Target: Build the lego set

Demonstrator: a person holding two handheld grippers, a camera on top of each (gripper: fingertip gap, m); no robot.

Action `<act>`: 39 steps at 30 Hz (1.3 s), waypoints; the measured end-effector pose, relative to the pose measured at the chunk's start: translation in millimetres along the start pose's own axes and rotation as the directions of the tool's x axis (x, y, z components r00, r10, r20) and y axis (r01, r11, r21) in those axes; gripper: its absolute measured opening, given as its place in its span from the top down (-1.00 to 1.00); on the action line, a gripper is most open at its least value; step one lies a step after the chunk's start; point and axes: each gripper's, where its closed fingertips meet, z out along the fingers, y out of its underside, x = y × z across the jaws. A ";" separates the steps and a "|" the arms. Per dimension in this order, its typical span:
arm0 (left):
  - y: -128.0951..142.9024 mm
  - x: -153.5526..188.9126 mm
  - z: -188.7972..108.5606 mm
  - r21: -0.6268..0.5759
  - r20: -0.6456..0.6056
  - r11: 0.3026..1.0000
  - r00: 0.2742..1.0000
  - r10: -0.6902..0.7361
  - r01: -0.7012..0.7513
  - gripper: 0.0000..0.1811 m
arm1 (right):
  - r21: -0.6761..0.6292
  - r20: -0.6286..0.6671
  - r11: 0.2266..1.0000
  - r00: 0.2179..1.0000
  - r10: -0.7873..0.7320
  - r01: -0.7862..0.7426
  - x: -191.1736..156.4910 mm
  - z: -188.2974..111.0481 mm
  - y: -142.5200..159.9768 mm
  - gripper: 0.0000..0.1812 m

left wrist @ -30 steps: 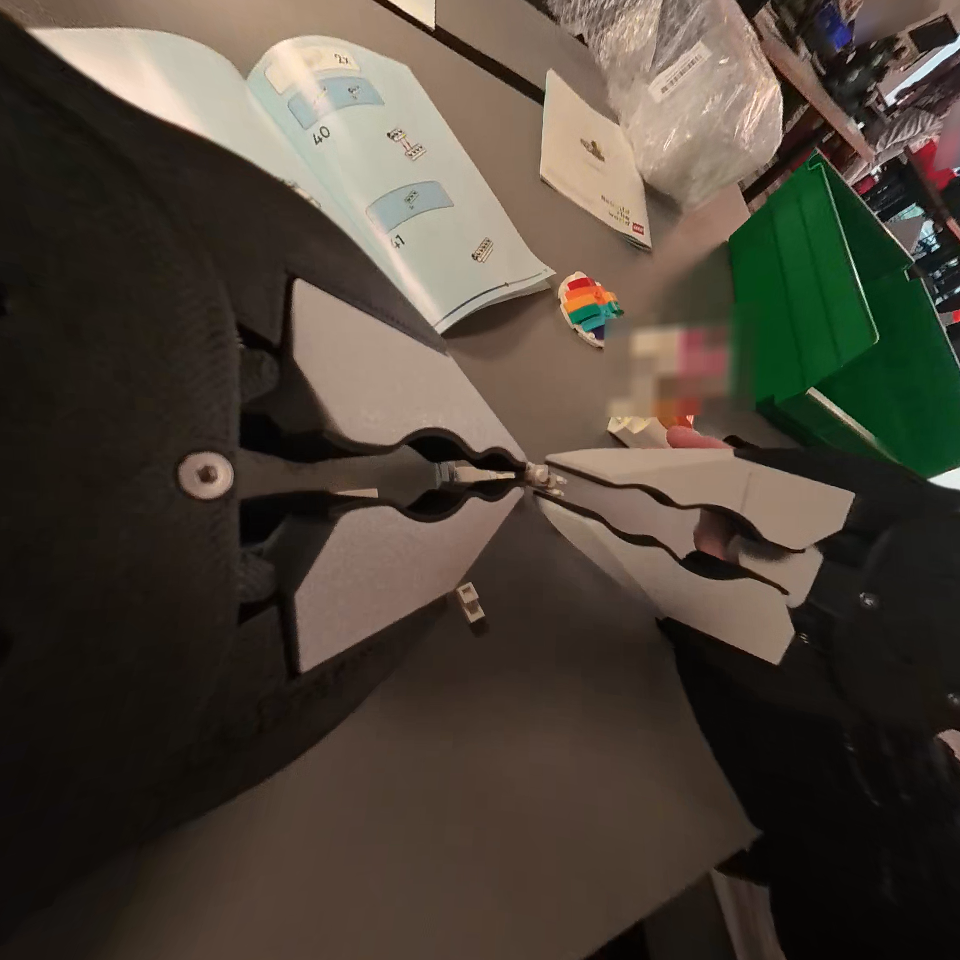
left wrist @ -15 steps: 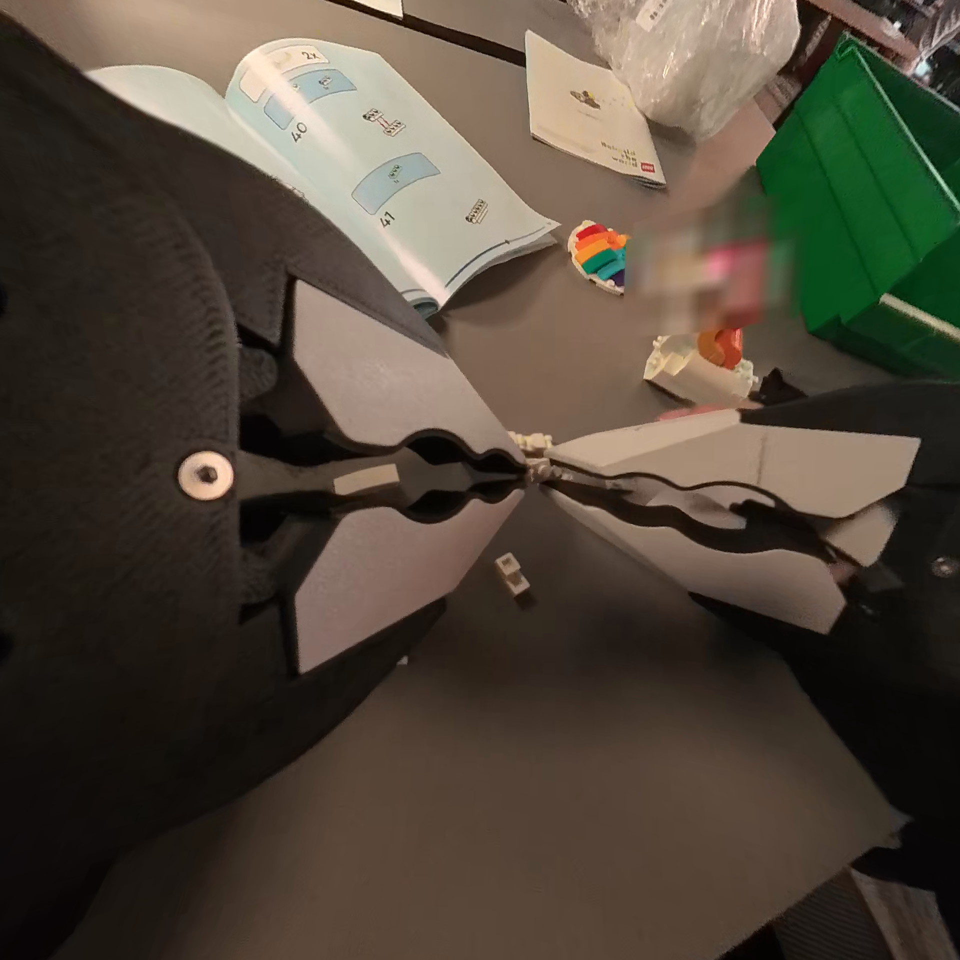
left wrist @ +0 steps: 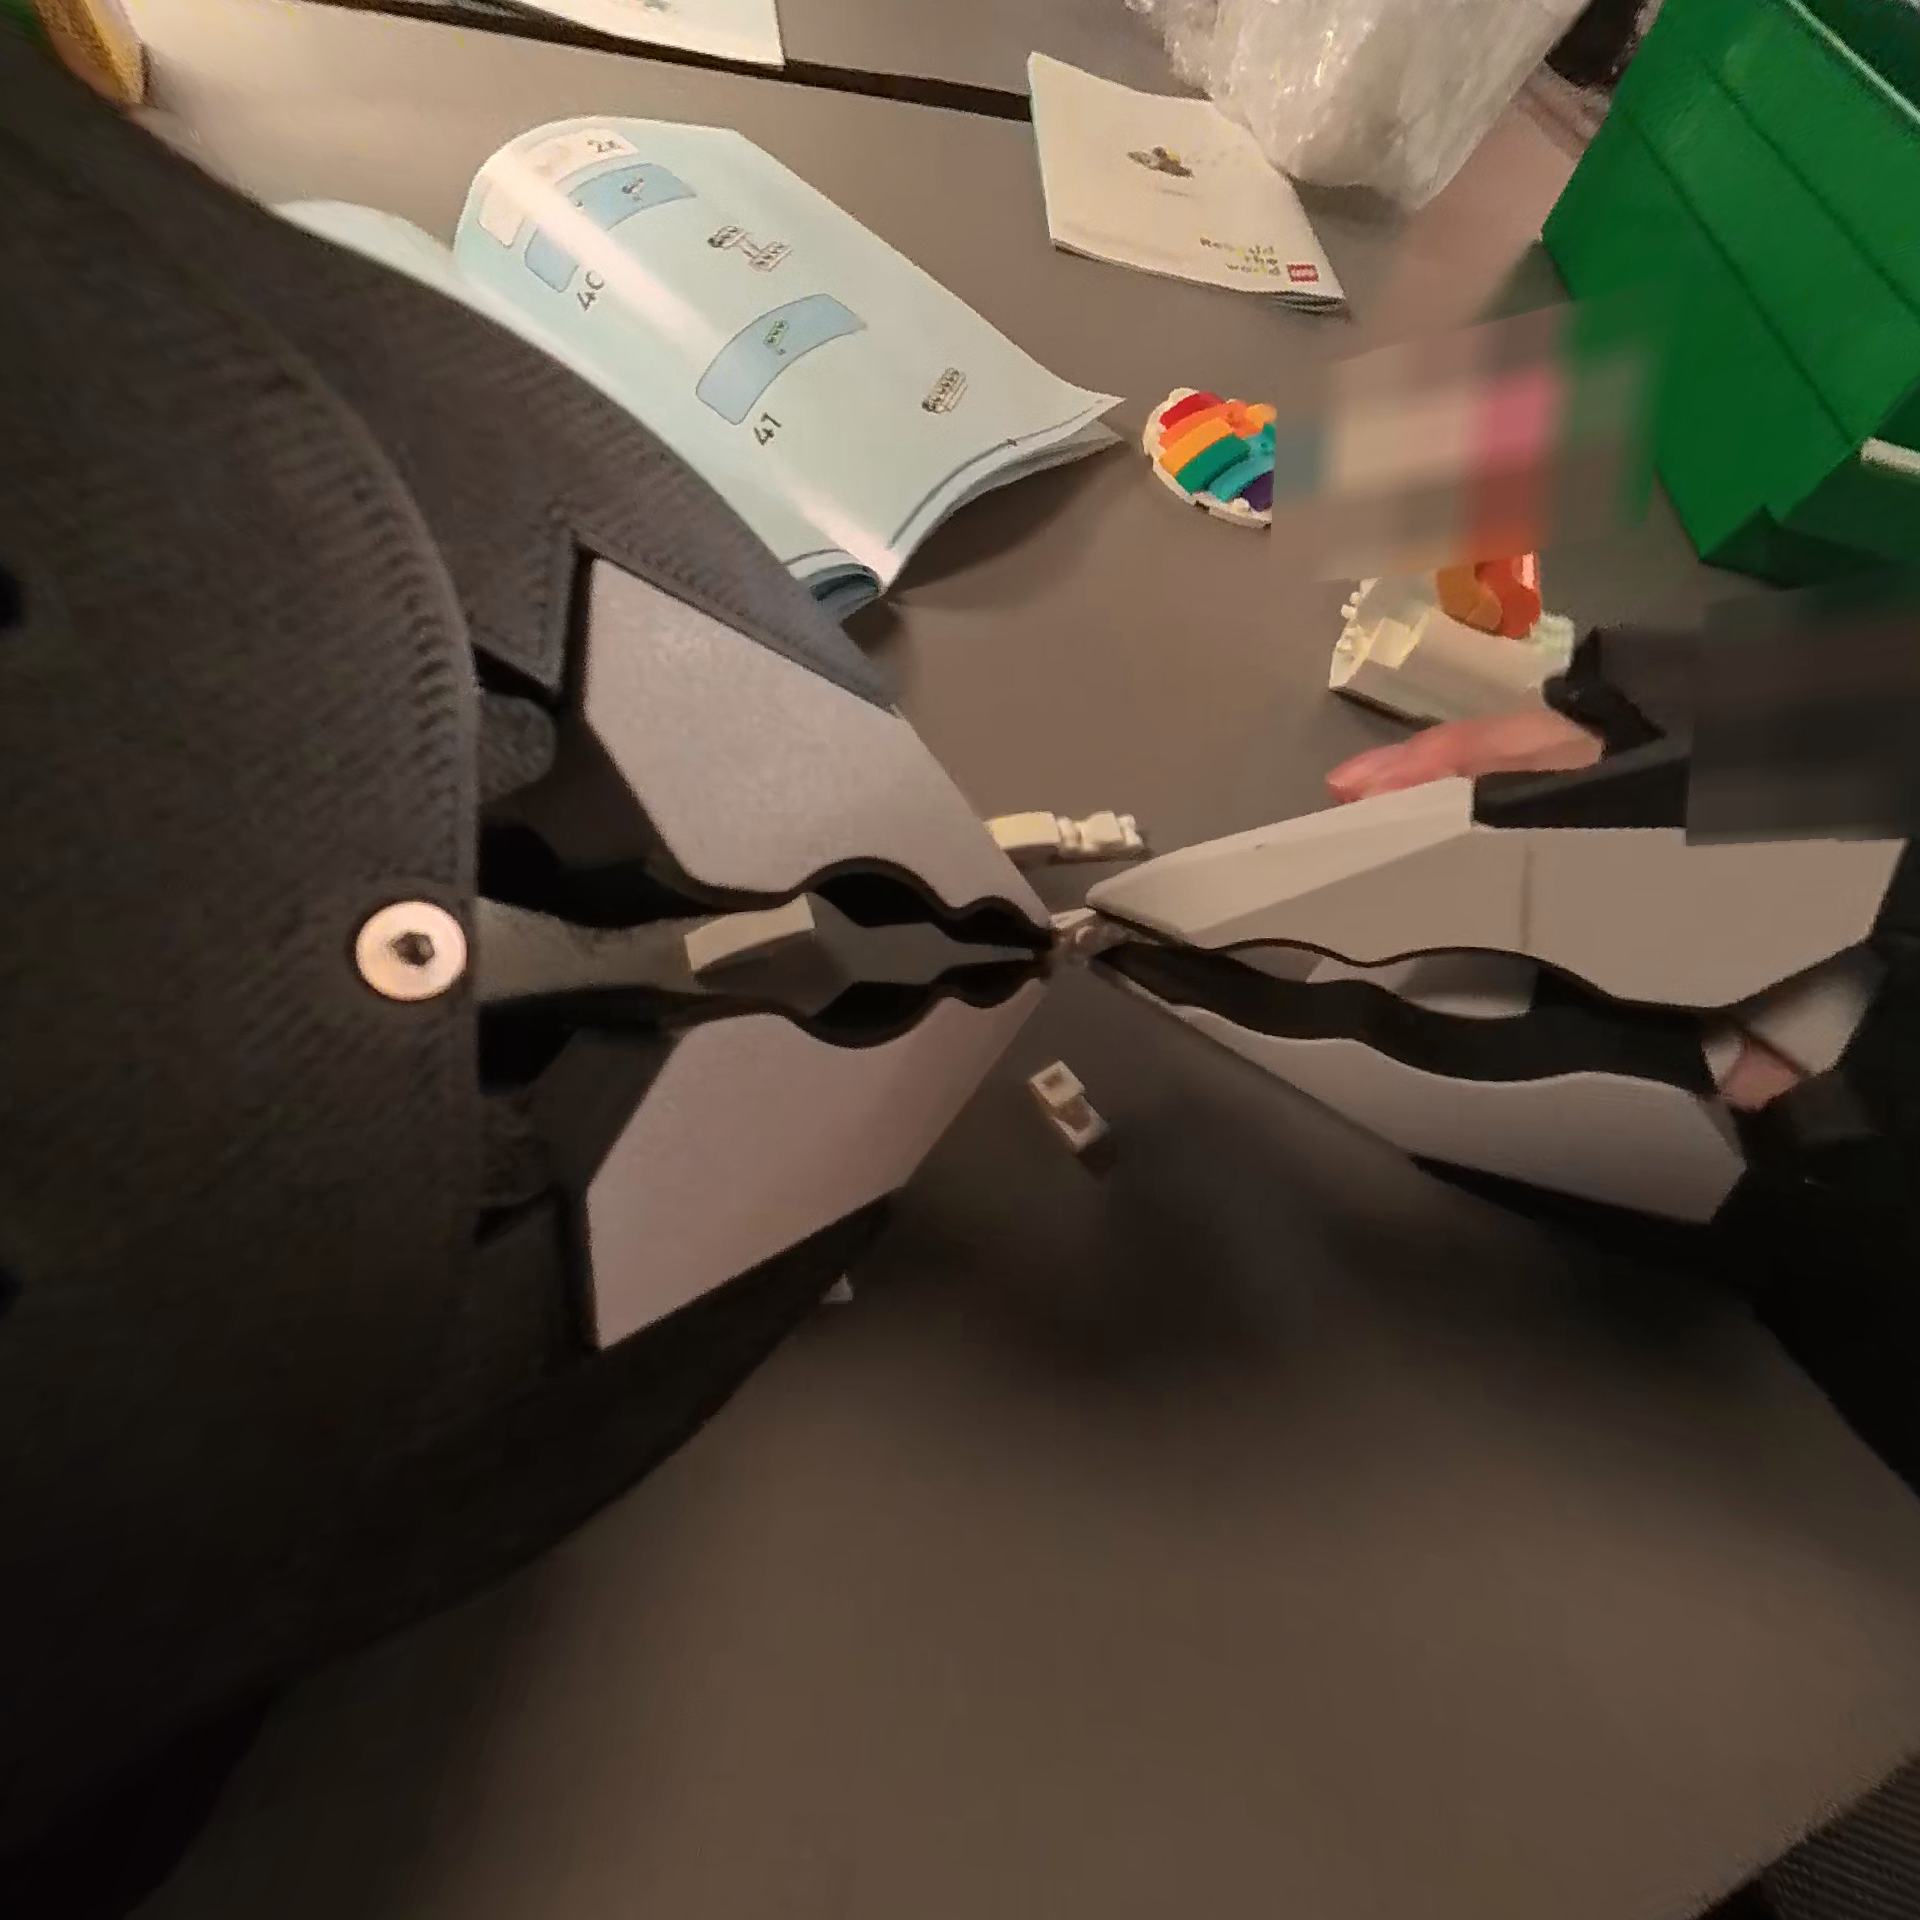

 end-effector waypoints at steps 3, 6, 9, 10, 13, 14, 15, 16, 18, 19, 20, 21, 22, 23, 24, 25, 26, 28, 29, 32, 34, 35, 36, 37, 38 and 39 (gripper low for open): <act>-2.0 -7.8 -1.3 0.030 0.043 0.999 0.999 -0.033 0.032 0.88 | 0.014 -0.025 0.997 0.996 0.081 -0.081 8.5 -1.0 1.7 0.94; -6.1 -9.0 -1.5 0.057 0.057 0.998 0.998 -0.030 0.026 0.86 | 0.052 -0.032 0.990 0.990 0.136 -0.134 14.0 -4.1 -2.1 0.94; -7.9 -8.4 -1.4 0.071 0.060 0.997 0.998 -0.021 0.016 0.84 | 0.058 -0.032 0.989 0.990 0.140 -0.138 14.3 -4.6 -3.6 0.94; -9.2 -9.3 -2.3 0.082 0.065 0.996 0.998 -0.021 0.016 0.83 | 0.058 -0.030 0.989 0.990 0.140 -0.138 13.8 -4.4 -3.6 0.94; -13.3 -13.3 -7.1 0.117 0.079 0.993 0.996 -0.035 0.025 0.83 | 0.065 -0.028 0.987 0.988 0.151 -0.149 13.8 -4.3 -4.2 0.94; -15.4 -13.1 -8.2 0.130 0.073 0.991 0.996 -0.048 0.038 0.82 | 0.070 -0.026 0.985 0.987 0.159 -0.156 14.3 -4.8 -4.9 0.94; -17.8 -12.2 -8.9 0.139 0.061 0.989 0.996 -0.059 0.051 0.82 | 0.077 -0.024 0.983 0.986 0.166 -0.164 14.7 -5.3 -5.7 0.95; -19.2 -11.6 -9.0 0.143 0.055 0.988 0.997 -0.063 0.055 0.85 | 0.083 -0.024 0.982 0.985 0.173 -0.171 15.4 -5.9 -6.4 0.94; -18.9 -11.1 -8.3 0.136 0.059 0.990 0.997 -0.052 0.044 0.90 | 0.089 -0.021 0.979 0.982 0.186 -0.184 16.0 -6.4 -6.8 0.94; -18.4 -11.3 -7.9 0.131 0.062 0.990 0.997 -0.051 0.043 0.90 | 0.089 -0.020 0.979 0.982 0.187 -0.185 15.8 -6.4 -6.5 0.94; -17.6 -10.9 -7.3 0.125 0.055 0.991 0.997 -0.057 0.049 0.90 | 0.087 -0.017 0.979 0.983 0.185 -0.183 15.2 -6.1 -6.1 0.95; -16.8 -10.1 -6.9 0.117 0.042 0.991 0.997 -0.063 0.058 0.91 | 0.086 -0.013 0.980 0.984 0.180 -0.178 14.0 -5.7 -6.2 0.95; -16.0 -8.5 -6.3 0.110 0.024 0.992 0.997 -0.071 0.068 0.91 | 0.088 -0.006 0.982 0.986 0.168 -0.167 12.1 -5.4 -6.6 0.95; -15.0 -5.2 -5.8 0.102 -0.002 0.992 0.997 -0.075 0.075 0.91 | 0.092 0.007 0.984 0.989 0.150 -0.150 8.9 -5.1 -7.7 0.94; -13.7 -0.7 -5.1 0.091 -0.030 0.993 0.997 -0.068 0.070 0.91 | 0.099 0.025 0.987 0.992 0.127 -0.129 4.3 -4.7 -9.4 0.95; -12.1 2.6 -4.3 0.080 -0.043 0.995 0.998 -0.052 0.055 0.91 | 0.101 0.036 0.990 0.994 0.100 -0.103 0.3 -4.1 -10.6 0.95; -10.3 4.9 -3.1 0.066 -0.049 0.997 0.998 -0.036 0.039 0.91 | 0.096 0.044 0.992 0.996 0.076 -0.080 -2.7 -3.2 -10.6 0.94; -7.8 9.5 -1.1 0.043 -0.063 0.999 0.998 -0.005 0.008 0.91 | 0.094 0.062 0.994 0.997 0.045 -0.051 -8.2 -2.1 -11.0 0.94; -7.1 11.1 -0.6 0.038 -0.068 0.999 0.998 0.009 -0.007 0.91 | 0.097 0.065 0.995 0.997 0.030 -0.037 -10.0 -1.9 -11.4 0.94; -5.7 12.1 -0.5 0.027 -0.067 0.999 0.997 0.031 -0.029 0.91 | 0.095 0.065 0.995 0.998 0.015 -0.021 -11.5 -1.3 -11.7 0.94; -6.4 6.4 -1.4 0.030 -0.037 0.999 0.999 0.018 -0.017 0.91 | 0.085 0.046 0.994 0.997 0.065 -0.069 -6.5 -0.9 -10.1 0.94; -7.0 1.6 -2.6 0.035 -0.012 0.999 1.000 0.005 -0.005 0.92 | 0.082 0.029 0.990 0.994 0.109 -0.111 -1.3 -0.7 -8.7 0.94; -7.2 -3.0 -3.8 0.039 0.008 0.999 1.000 -0.011 0.011 0.92 | 0.082 0.015 0.984 0.987 0.158 -0.158 3.6 -0.5 -7.5 0.94; -7.0 -6.4 -4.5 0.041 0.025 0.999 0.999 -0.023 0.022 0.92 | 0.079 0.012 0.976 0.979 0.202 -0.202 7.0 -0.4 -6.3 0.93; -5.6 -9.1 -4.4 0.035 0.041 0.999 0.999 -0.026 0.024 0.92 | 0.067 0.023 0.969 0.972 0.235 -0.236 7.5 0.1 -4.2 0.88; -3.8 -11.4 -4.0 0.025 0.058 0.999 0.998 -0.022 0.021 0.92 | 0.046 0.037 0.962 0.963 0.267 -0.268 6.5 1.3 -1.0 0.83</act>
